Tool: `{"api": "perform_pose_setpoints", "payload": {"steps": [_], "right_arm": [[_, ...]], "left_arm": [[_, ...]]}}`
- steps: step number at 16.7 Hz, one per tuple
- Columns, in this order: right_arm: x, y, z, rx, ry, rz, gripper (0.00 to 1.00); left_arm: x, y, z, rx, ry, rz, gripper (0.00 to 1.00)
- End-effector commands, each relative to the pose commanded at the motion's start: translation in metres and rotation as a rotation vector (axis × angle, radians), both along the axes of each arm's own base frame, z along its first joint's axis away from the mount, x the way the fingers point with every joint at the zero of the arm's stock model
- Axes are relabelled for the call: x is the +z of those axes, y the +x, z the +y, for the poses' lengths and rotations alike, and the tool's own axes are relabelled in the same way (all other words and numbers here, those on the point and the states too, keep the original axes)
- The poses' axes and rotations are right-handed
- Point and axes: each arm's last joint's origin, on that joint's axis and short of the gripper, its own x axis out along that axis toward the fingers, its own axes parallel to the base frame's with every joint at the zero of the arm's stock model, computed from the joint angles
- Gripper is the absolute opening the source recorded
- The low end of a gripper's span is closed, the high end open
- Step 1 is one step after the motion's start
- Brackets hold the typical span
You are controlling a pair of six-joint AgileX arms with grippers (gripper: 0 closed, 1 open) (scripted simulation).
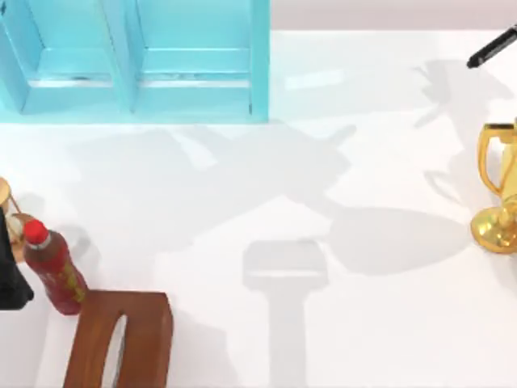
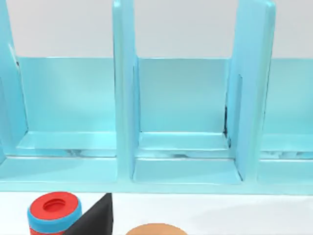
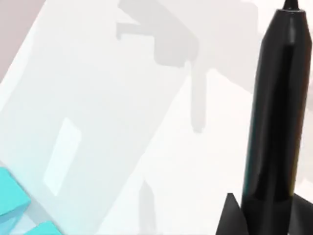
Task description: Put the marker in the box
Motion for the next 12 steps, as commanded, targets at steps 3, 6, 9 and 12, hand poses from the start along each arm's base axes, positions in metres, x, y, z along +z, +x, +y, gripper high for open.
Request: {"api": "perform_pose_setpoints", "payload": {"steps": [3,6,9,12], "right_arm": [[-0.026,-0.008,-0.097,-0.214,-0.039,0.119,0.00],[-0.056,-0.041,-0.170,-0.381,-0.016,0.298,0.00],[-0.071,-0.082,-0.220,-0.521,0.053,0.412,0.00],[-0.073,-0.108,-0.245,-0.610,0.107,0.432,0.00]], "left_arm": [[0.000,0.000,0.000,0.000,0.000,0.000,1.00],[0.000,0.000,0.000,0.000,0.000,0.000,1.00],[0.000,0.000,0.000,0.000,0.000,0.000,1.00],[0.000,0.000,0.000,0.000,0.000,0.000,1.00]]}}
